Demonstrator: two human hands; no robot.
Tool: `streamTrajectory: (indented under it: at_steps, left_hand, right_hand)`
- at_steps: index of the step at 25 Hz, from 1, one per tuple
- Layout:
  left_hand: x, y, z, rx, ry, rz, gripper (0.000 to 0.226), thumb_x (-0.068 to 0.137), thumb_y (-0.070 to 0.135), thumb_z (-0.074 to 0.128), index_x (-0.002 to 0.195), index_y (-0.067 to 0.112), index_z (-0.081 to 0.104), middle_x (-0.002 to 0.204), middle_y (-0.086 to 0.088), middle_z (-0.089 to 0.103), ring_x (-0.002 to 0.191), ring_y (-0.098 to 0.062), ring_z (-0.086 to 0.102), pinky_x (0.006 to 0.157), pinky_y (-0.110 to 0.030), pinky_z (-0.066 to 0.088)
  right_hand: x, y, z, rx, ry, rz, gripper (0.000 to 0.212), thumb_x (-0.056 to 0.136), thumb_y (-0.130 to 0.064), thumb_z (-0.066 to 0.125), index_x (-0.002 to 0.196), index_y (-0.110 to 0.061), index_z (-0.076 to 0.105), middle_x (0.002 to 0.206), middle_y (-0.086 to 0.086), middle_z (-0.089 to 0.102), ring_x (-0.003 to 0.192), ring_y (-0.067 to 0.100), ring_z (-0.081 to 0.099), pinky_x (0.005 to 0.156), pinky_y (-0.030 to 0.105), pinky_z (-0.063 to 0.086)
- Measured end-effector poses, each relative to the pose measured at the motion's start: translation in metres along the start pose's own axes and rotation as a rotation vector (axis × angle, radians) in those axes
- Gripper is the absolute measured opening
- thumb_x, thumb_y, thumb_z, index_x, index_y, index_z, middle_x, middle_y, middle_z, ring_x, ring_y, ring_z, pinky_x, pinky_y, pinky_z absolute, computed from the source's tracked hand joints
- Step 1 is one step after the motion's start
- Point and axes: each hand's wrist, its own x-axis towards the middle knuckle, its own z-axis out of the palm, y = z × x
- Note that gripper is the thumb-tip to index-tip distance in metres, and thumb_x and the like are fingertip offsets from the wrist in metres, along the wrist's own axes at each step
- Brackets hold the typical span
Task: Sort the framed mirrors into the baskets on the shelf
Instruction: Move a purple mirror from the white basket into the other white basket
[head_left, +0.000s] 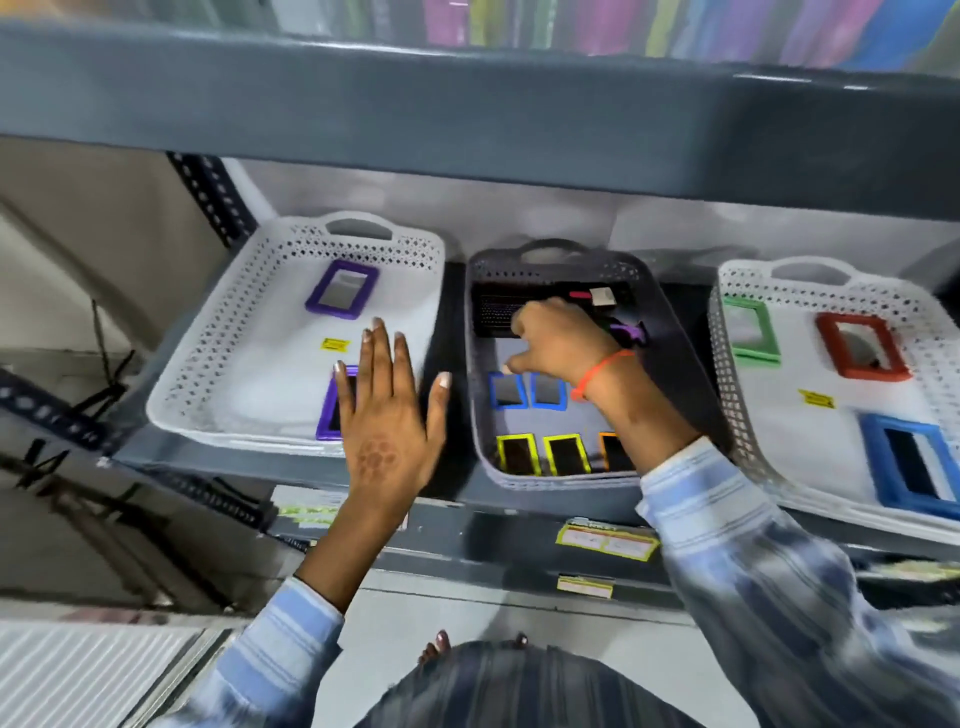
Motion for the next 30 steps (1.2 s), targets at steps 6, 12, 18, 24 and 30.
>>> streamTrajectory:
  at_steps: [6,12,18,24,30]
  left_hand:
    - [-0.009,-0.08,-0.024,0.133,0.052,-0.227,0.071,0.092,0.051,0.019,0.143,0.002,0.029,0.154,-0.015,0.024,0.143,-0.024,0.017,0.115,-0.045,0.002]
    - [-0.017,-0.106,-0.032,0.154,0.038,-0.308,0.067,0.094,0.047,0.016,0.145,0.004,0.023,0.155,-0.014,0.021,0.143,-0.024,0.016,0.116,-0.046,0.001]
    - [-0.016,-0.106,-0.029,0.137,0.025,-0.308,0.07,0.093,0.05,0.013,0.146,0.005,0.02,0.156,-0.013,0.019,0.143,-0.024,0.015,0.116,-0.046,0.001]
    - [-0.009,-0.084,-0.031,0.095,0.115,-0.256,0.066,0.096,0.046,0.024,0.147,0.005,0.017,0.156,-0.015,0.014,0.144,-0.024,0.008,0.116,-0.047,0.004]
    - [0.002,0.006,-0.016,-0.025,0.059,-0.021,0.067,0.095,0.045,0.027,0.147,0.004,0.015,0.157,-0.017,0.011,0.145,-0.025,0.008,0.116,-0.047,0.004]
  right_hand:
    - [0.042,-0.096,0.034,0.11,0.024,-0.245,0.04,0.081,-0.029,0.067,0.11,-0.001,0.062,0.119,0.02,0.064,0.114,0.036,0.058,0.095,0.039,0.05]
    - [0.047,-0.15,0.079,0.018,-0.088,-0.212,0.066,0.081,-0.055,0.059,0.115,0.001,0.061,0.124,0.026,0.061,0.117,0.036,0.054,0.1,0.038,0.043]
    - [0.052,-0.152,0.09,-0.051,-0.077,-0.194,0.056,0.077,-0.041,0.067,0.116,-0.002,0.061,0.122,0.02,0.064,0.114,0.036,0.056,0.099,0.038,0.044]
    - [0.038,-0.133,0.051,0.143,0.203,-0.091,0.074,0.068,-0.039,0.074,0.122,0.006,0.049,0.121,0.026,0.057,0.115,0.037,0.049,0.102,0.042,0.039]
    - [0.008,-0.041,0.015,0.152,0.242,0.179,0.07,0.07,-0.037,0.075,0.122,0.003,0.052,0.127,0.026,0.054,0.12,0.038,0.047,0.102,0.04,0.042]
